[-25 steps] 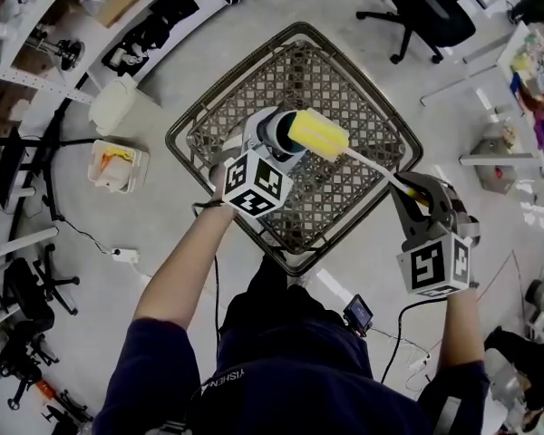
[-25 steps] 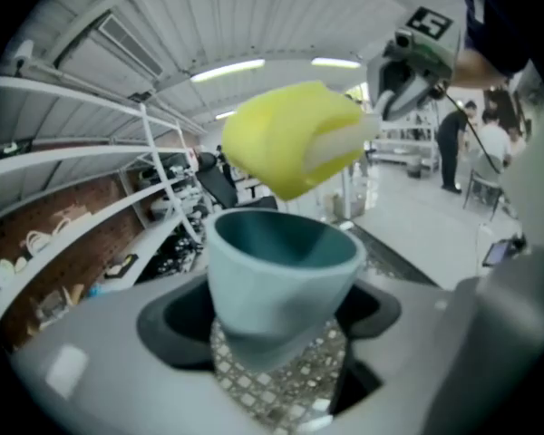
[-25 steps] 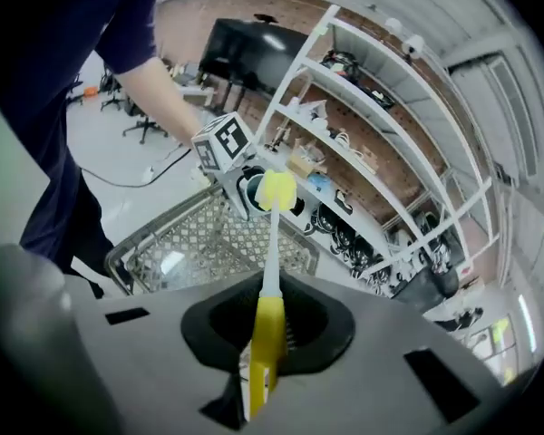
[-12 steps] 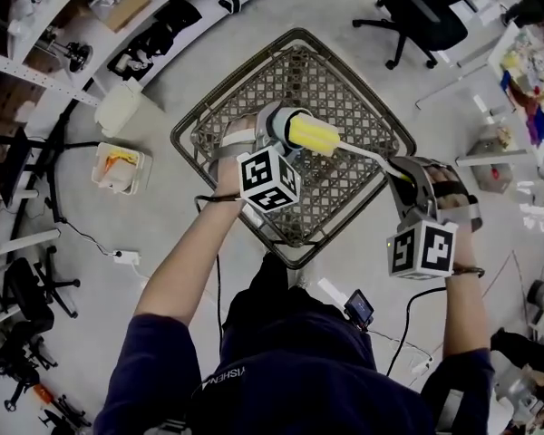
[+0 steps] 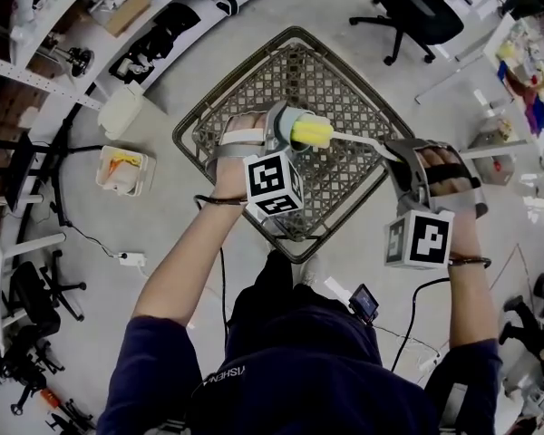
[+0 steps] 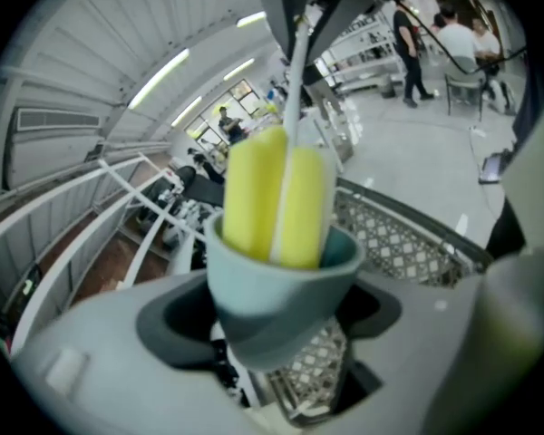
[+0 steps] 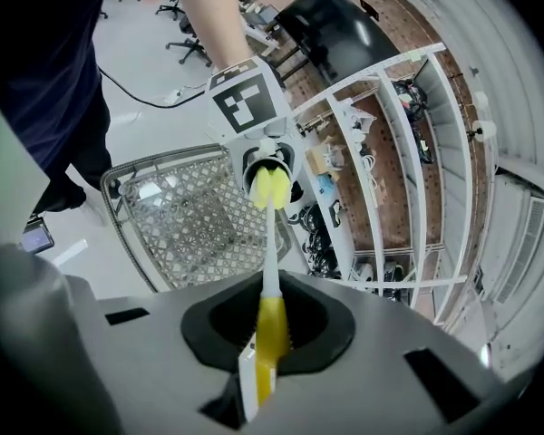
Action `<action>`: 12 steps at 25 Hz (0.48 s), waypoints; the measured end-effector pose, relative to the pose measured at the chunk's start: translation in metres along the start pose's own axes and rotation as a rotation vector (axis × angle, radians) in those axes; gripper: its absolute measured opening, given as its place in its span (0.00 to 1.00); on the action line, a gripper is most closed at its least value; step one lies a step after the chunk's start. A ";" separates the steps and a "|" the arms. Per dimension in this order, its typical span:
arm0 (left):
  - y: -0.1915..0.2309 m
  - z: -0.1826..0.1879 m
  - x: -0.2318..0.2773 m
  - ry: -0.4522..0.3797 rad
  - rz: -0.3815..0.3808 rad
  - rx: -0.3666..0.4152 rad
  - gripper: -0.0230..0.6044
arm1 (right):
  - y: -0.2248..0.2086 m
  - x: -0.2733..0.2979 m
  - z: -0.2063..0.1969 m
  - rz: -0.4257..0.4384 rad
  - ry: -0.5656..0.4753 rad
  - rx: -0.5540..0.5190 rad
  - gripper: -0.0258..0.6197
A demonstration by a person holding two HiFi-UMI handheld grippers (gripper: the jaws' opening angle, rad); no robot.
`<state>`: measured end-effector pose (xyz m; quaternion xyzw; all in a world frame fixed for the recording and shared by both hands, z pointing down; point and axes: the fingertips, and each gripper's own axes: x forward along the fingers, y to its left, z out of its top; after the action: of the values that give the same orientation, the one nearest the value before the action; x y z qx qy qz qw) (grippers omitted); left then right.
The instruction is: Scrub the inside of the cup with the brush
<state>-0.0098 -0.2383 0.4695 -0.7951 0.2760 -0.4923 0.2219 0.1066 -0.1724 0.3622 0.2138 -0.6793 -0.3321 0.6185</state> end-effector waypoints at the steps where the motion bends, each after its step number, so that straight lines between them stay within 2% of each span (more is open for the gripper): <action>1: 0.006 0.002 -0.004 0.000 0.014 0.014 0.65 | -0.001 -0.001 0.001 -0.003 0.000 -0.003 0.08; 5: 0.028 0.005 -0.013 0.001 0.037 0.003 0.65 | -0.002 -0.008 0.006 -0.015 -0.008 -0.012 0.08; 12: 0.021 0.000 -0.012 0.004 -0.012 -0.027 0.65 | -0.016 -0.025 0.028 -0.035 -0.004 -0.073 0.08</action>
<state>-0.0189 -0.2457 0.4484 -0.7987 0.2782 -0.4915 0.2076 0.0808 -0.1607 0.3329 0.2023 -0.6642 -0.3679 0.6186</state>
